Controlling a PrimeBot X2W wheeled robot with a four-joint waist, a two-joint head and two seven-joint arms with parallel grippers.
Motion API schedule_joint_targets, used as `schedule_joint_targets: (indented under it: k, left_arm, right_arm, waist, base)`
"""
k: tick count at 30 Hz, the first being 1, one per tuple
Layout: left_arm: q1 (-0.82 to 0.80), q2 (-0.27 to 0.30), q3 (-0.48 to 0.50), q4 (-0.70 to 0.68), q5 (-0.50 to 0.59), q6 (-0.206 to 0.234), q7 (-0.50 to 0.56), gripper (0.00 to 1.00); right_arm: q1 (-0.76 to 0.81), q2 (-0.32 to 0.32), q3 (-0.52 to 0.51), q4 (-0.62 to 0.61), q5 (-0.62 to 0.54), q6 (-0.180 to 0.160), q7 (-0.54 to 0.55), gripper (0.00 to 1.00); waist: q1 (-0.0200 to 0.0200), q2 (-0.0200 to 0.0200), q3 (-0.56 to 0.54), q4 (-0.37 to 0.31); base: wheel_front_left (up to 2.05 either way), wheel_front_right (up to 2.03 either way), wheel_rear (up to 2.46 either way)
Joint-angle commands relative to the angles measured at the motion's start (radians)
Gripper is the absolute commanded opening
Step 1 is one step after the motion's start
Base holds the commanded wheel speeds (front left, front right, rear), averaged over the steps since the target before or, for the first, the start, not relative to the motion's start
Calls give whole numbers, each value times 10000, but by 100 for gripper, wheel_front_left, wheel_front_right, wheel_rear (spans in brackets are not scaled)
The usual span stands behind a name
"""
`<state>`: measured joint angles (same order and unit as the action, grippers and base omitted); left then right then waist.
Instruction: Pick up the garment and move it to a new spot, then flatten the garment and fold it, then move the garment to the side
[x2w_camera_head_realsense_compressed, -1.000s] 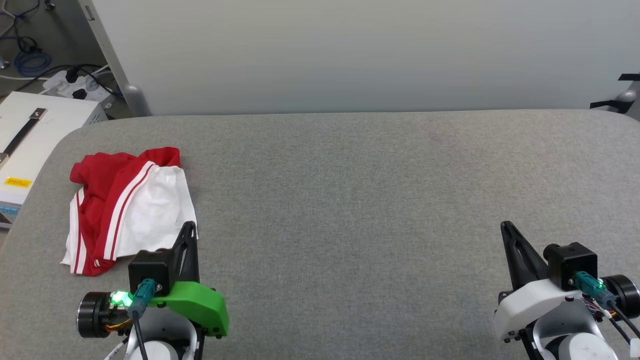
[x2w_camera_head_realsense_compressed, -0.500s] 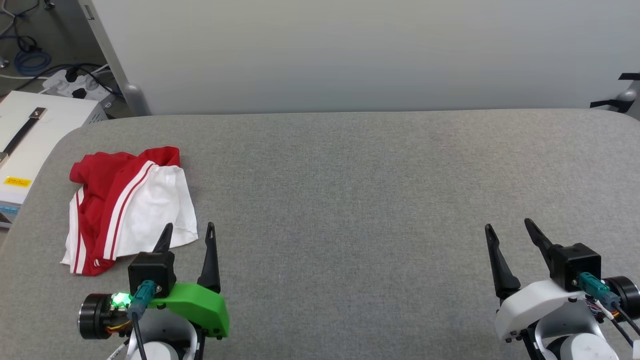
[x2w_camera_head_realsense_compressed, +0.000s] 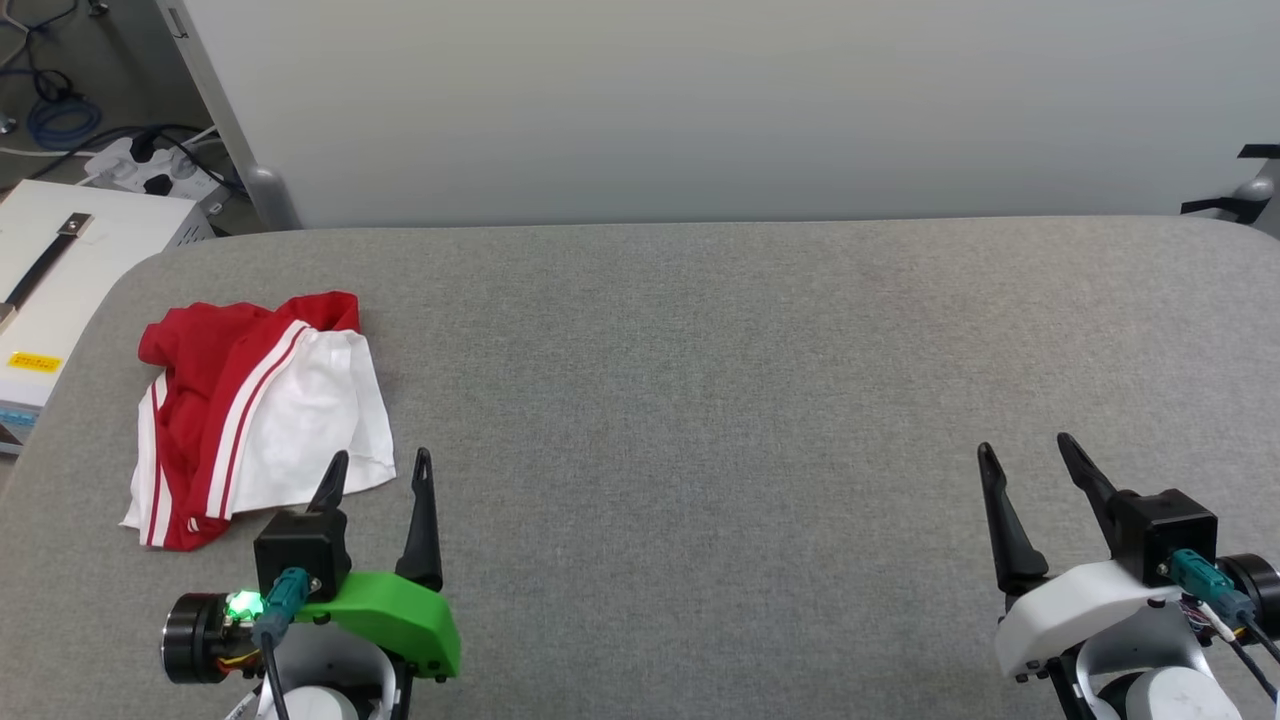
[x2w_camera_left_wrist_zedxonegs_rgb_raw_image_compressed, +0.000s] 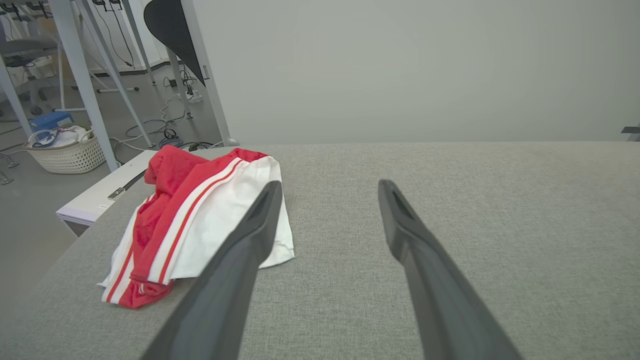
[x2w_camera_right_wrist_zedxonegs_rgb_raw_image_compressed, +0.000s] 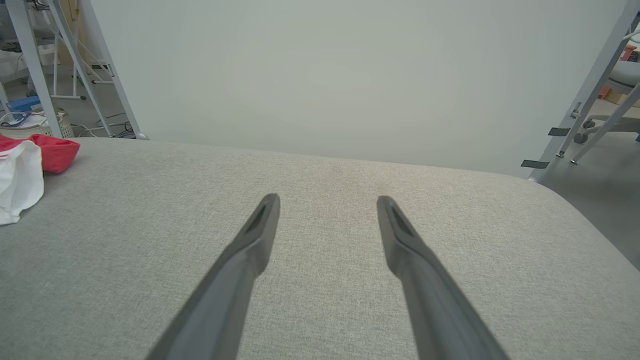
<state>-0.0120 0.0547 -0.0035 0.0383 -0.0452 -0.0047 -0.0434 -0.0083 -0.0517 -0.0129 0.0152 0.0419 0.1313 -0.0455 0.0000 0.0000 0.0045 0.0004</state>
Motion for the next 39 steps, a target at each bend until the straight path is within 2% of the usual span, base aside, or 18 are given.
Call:
schedule_joint_targets:
  k: [1,29,39]
  left_arm:
    - [23,-9,-10,65,-103,-37,-104,100]
    - [30,-20,9,-155,-496,-150,-687,100]
    - [117,-23,-163,355,-656,-195,-893,100]
  right_arm:
    - [30,3,-49,-1,120,-1,-112,100]
    - [33,6,-54,-616,220,-2,-686,100]
    - [126,7,-71,-74,213,-3,-890,100]
  waist:
    - [0,0,6,1]
    - [0,0,90,41]
    - [0,0,99,31]
  base:
    - [0,0,0]
    - [0,0,0]
    - [0,0,0]
